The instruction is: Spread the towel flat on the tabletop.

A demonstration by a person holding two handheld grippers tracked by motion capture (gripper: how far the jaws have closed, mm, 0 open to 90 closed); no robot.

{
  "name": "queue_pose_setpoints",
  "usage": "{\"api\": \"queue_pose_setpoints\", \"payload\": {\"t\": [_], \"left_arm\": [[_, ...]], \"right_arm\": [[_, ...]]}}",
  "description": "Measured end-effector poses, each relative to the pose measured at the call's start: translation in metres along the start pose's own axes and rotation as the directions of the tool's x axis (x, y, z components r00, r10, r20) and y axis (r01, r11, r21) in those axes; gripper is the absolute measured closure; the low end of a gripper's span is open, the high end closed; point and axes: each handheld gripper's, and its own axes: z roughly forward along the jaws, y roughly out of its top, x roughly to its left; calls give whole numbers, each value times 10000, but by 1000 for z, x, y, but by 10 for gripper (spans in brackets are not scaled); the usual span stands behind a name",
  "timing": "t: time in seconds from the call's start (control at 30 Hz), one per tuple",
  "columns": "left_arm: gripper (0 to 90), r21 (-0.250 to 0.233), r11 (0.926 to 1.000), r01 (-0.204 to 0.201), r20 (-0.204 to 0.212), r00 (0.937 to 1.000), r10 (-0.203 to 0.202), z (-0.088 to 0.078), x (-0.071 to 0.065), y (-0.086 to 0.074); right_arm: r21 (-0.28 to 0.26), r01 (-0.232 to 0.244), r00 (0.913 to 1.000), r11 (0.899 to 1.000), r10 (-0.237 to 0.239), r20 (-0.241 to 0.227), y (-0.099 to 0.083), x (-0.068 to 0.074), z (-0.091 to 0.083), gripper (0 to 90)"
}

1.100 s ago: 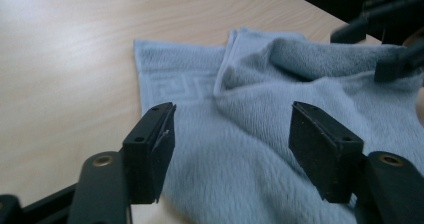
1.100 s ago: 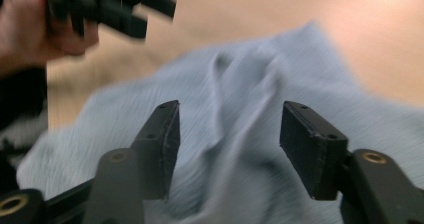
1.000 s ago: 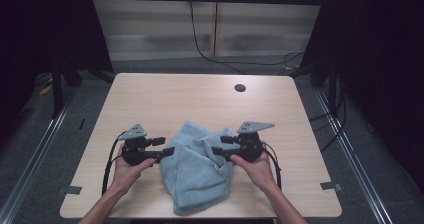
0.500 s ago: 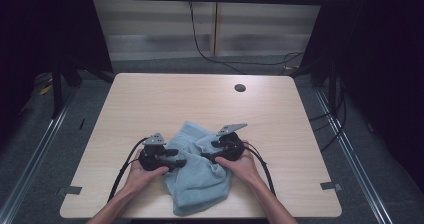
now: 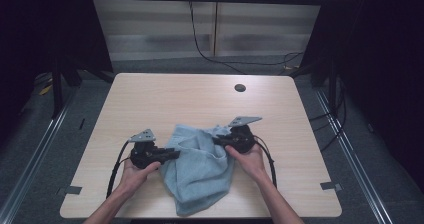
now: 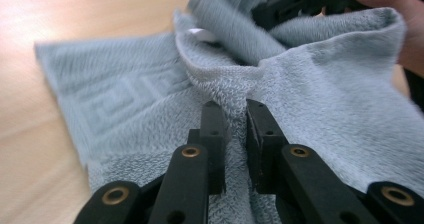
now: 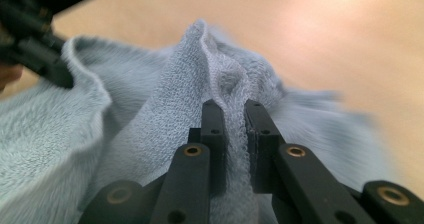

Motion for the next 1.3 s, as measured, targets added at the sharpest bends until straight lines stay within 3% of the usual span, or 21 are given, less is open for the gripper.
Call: {"api": "queue_pose_setpoints", "payload": {"t": [0.17,0.3,0.47,0.5,0.53,0.57,0.73,0.8,0.83,0.87,0.9,0.93,1.13,1.23,1.3], "left_arm": [[802,-946,9955,105,-233,9996,-128,-23,0,10],[805,-1675,9858,91,-625,9978,-198,-38,4,29],[807,-2172,9750,-457,-1390,9902,155,-52,2,74],[807,-2171,9743,-598,-1580,9871,254,-55,1,81],[807,-2235,9713,-813,-1901,9810,383,-60,0,92],[807,-2357,9683,-831,-2013,9789,350,-64,0,98],[808,-3412,9316,-1253,-2494,9676,388,-90,-6,132],[808,-3375,9264,-1672,-2743,9589,731,-93,-11,134],[808,-3063,9314,-1965,-2912,9509,1049,-92,-15,132],[808,-2865,9357,-2057,-2979,9474,1171,-89,-17,126],[808,-2783,9383,-2051,-2866,9502,1227,-87,-17,121],[807,-2608,9460,-1922,-2710,9551,1194,-84,-16,110],[803,-1532,9825,-1060,-1918,9785,757,-62,-12,40],[799,-942,9926,-765,-1584,9855,610,-56,-15,9],[795,-775,9944,-713,-1358,9889,603,-57,-19,-5]], "right_arm": [[-800,-160,9967,9967,224,787,13,-10,-34,816],[-1534,-307,9889,9877,523,1388,24,-20,-55,818],[-2530,-143,9790,9674,651,1934,68,-26,-77,819],[-2759,-11,9774,9612,594,2031,83,-25,-82,819],[-2752,146,9754,9613,468,2153,92,-25,-84,819],[-2736,446,9684,9608,257,2482,107,-24,-89,819],[-3441,910,9597,9345,100,2809,153,-22,-110,817],[-3872,961,9612,9170,155,2753,158,-19,-116,817],[-4043,907,9655,9101,192,2598,157,-18,-117,817],[-4046,939,9663,9097,146,2571,151,-15,-117,817],[-3916,976,9660,9150,75,2584,143,-14,-115,816],[-3765,937,9668,9217,60,2553,134,-12,-113,816],[-2794,197,9826,9600,331,1830,37,-1,-100,807],[-2296,-15,9881,9733,367,1491,-2,11,-96,799],[-1932,-199,9923,9810,429,1159,-27,22,-97,790]]}}
